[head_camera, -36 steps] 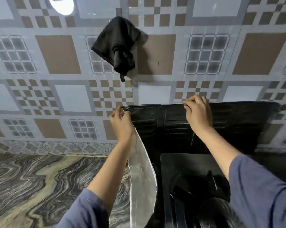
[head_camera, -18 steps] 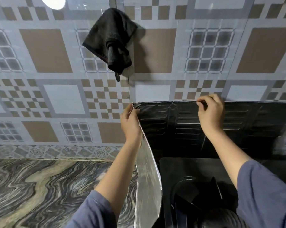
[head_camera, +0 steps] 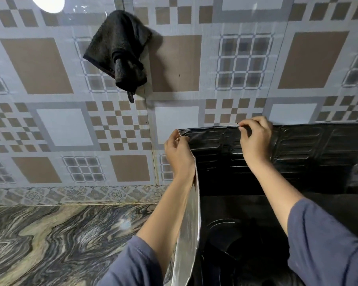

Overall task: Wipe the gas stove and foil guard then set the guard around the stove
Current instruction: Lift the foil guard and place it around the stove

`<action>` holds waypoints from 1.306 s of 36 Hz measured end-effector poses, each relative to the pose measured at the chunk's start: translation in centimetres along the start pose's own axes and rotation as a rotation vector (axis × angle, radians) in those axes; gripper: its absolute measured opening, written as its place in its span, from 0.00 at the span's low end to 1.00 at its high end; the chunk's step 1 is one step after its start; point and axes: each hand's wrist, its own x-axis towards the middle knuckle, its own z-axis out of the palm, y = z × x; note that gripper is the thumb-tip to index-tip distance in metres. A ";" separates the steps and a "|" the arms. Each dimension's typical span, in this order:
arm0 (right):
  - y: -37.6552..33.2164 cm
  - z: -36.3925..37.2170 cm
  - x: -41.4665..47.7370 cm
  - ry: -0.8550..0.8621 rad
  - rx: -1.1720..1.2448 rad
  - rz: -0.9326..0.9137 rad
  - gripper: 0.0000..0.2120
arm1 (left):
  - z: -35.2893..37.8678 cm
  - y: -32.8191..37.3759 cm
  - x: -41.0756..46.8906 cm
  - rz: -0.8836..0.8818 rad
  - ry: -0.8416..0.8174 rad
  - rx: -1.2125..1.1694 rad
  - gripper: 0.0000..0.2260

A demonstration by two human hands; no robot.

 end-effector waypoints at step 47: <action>-4.5 -2.5 -0.1 -0.364 -0.076 0.045 0.14 | -4.6 5.1 0.4 0.185 -0.220 0.567 0.16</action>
